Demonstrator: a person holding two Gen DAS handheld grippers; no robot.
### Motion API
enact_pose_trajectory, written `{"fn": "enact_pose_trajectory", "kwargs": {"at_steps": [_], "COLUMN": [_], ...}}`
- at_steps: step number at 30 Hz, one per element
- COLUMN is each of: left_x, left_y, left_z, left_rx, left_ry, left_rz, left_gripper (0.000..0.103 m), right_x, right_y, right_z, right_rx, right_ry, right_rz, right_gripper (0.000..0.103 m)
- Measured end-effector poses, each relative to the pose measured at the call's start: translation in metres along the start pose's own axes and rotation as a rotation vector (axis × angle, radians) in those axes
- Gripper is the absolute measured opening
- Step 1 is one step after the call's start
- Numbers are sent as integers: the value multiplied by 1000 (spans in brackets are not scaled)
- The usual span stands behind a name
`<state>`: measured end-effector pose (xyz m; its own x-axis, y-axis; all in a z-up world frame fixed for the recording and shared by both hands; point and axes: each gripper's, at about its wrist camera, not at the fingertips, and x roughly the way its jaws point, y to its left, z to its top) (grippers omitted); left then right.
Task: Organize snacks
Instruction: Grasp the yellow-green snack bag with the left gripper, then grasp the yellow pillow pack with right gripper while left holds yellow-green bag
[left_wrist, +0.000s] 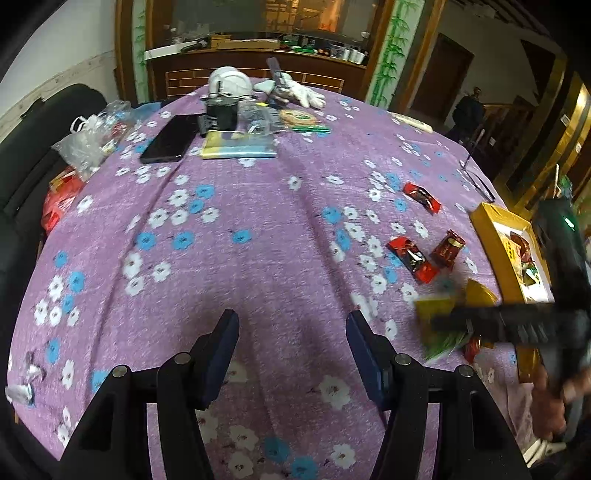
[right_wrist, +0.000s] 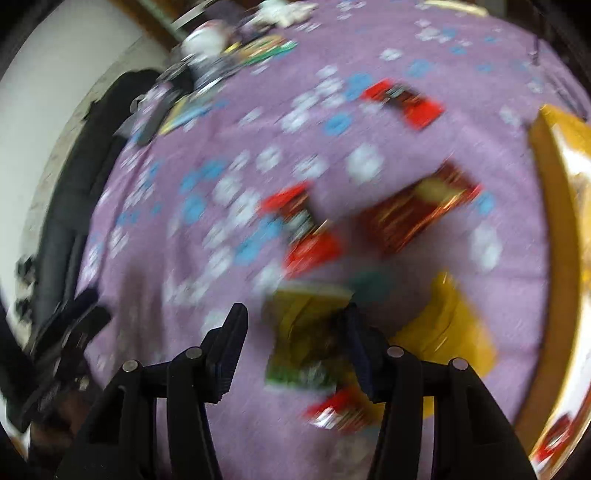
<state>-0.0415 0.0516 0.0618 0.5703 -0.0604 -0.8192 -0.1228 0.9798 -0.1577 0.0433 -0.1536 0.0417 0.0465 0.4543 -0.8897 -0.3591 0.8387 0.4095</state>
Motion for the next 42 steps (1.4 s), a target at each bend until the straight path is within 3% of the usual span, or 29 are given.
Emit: {"fn": "enact_pose_trajectory", "kwargs": {"at_steps": [3,6,9,13,21,25,30,42], "left_x": [9,16,21,29,62,75,75,58], "left_y": [-13,-32,-57,-85,-118,-130,-142,-109], "left_z": [6,9,9,10,4,3,-8,-10], "left_rx": [30,76,147,208,275,323,438,388], "left_ry": [18,30,43,98,233,244,171,129], "left_rz": [-26,-64,-112,-182,-185,-168,-112,-138], "left_gripper": [64,64,63,68,68,55,49,46], "right_x": [-15,-43,-66,-78,-84,-83,-75,-30], "right_y": [0,-17,-43,-71,-77,-76,-68,-59], "right_z": [-16,-25,-30,-42,-56,-57,-51,-19], "right_rx": [-4,58,146,238,252,256,241,266], "right_ry": [-17,-101,-177,-209,-235,-235,-217,-115], "right_rz": [50,48,-7,-25,-48,-65,-84,-227], "right_gripper": [52,52,57,57,57,57,57,61]}}
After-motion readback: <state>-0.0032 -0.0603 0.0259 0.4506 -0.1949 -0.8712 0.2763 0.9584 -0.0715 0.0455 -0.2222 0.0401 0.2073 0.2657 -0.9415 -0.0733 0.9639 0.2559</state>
